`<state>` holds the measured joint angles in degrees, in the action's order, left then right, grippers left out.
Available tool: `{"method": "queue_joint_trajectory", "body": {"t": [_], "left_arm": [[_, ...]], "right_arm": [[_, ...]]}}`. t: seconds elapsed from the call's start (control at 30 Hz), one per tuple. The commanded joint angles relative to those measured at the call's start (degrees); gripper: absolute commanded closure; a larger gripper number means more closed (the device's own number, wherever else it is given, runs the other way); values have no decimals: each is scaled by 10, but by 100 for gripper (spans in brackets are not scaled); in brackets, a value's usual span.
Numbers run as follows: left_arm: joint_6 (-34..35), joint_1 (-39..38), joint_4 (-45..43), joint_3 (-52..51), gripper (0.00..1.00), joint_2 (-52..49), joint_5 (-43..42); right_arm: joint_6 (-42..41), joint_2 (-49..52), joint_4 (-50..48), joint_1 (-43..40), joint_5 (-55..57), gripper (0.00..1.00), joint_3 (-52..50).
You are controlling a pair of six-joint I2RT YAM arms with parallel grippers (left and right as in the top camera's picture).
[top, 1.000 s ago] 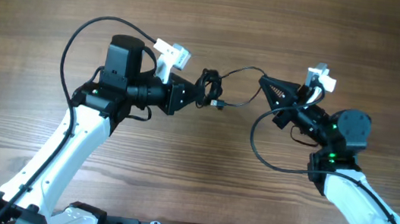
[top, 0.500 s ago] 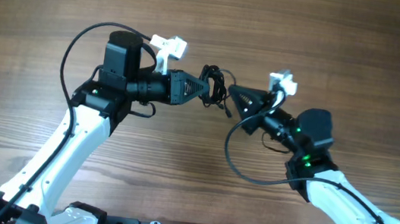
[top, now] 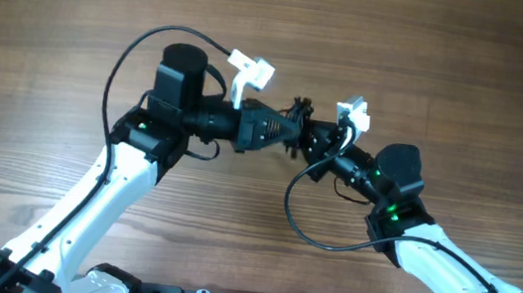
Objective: Untangle cables
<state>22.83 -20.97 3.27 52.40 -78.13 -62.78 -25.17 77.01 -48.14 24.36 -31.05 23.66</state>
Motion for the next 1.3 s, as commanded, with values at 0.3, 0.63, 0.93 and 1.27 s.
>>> {"method": "queue_joint_trajectory", "body": {"t": [0.3, 0.63, 0.93, 1.27], "left_arm": [[154, 61, -88, 3, 96, 3, 83], [70, 52, -86, 3, 96, 3, -159], [58, -63, -80, 3, 96, 3, -141], [59, -52, -61, 3, 0, 3, 127]], "right_arm": [[-43, -66, 90, -156, -94, 0, 3], [211, -61, 101, -203, -272, 0, 3], [205, -53, 38, -187, -388, 25, 3], [-154, -53, 71, -184, -175, 96, 3]]}}
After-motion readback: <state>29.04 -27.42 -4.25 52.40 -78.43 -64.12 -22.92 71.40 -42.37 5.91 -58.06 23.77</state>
